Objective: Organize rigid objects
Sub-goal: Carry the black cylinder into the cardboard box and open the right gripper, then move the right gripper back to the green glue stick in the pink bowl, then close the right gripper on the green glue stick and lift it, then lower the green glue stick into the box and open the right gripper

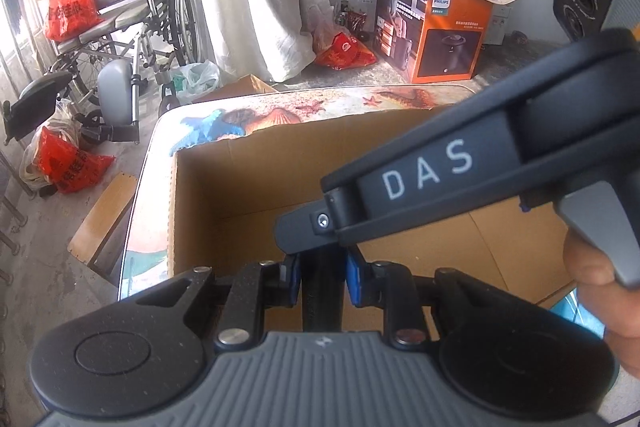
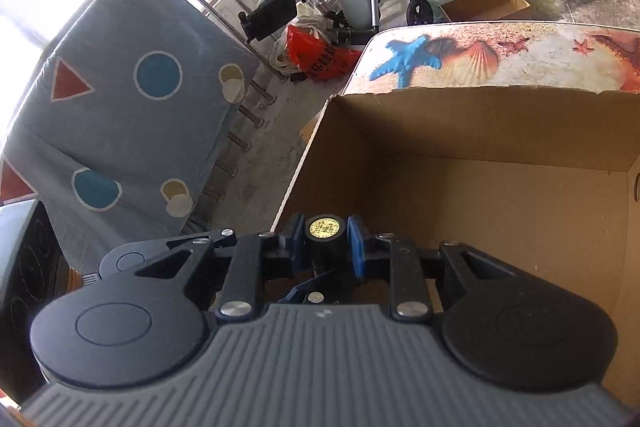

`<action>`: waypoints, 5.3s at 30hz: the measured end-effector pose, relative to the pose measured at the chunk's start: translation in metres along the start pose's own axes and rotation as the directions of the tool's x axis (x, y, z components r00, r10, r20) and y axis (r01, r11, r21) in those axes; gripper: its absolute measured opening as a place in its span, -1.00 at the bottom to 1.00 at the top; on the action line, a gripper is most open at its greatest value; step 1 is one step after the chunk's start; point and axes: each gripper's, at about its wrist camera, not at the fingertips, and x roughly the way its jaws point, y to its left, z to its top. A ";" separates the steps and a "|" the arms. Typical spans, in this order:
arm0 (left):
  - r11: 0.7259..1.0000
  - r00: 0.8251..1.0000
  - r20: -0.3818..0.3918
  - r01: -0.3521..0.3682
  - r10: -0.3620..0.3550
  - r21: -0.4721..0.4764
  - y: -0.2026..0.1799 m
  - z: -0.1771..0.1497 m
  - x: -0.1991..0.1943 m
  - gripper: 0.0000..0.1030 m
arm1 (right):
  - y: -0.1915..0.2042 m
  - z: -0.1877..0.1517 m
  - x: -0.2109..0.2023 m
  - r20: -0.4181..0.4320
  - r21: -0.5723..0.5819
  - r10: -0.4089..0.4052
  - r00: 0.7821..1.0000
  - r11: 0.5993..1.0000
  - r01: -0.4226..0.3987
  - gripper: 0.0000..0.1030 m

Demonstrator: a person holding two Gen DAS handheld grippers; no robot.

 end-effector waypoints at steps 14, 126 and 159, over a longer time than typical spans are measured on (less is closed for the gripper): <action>0.999 0.999 -0.043 -0.017 0.016 -0.034 0.025 0.000 0.019 -0.21 | -0.033 0.046 0.123 -0.233 0.007 -0.066 0.970 0.998 0.069 -0.57; 0.997 0.990 -0.118 0.066 -0.071 -0.048 0.059 0.011 0.045 -0.40 | -0.035 0.030 0.094 -0.126 0.170 -0.026 0.992 0.984 0.048 -0.73; 0.990 0.977 0.203 0.089 -0.064 -0.114 0.105 -0.036 -0.048 -0.13 | -0.073 -0.034 0.083 -0.465 0.377 -0.001 0.885 0.905 0.199 0.42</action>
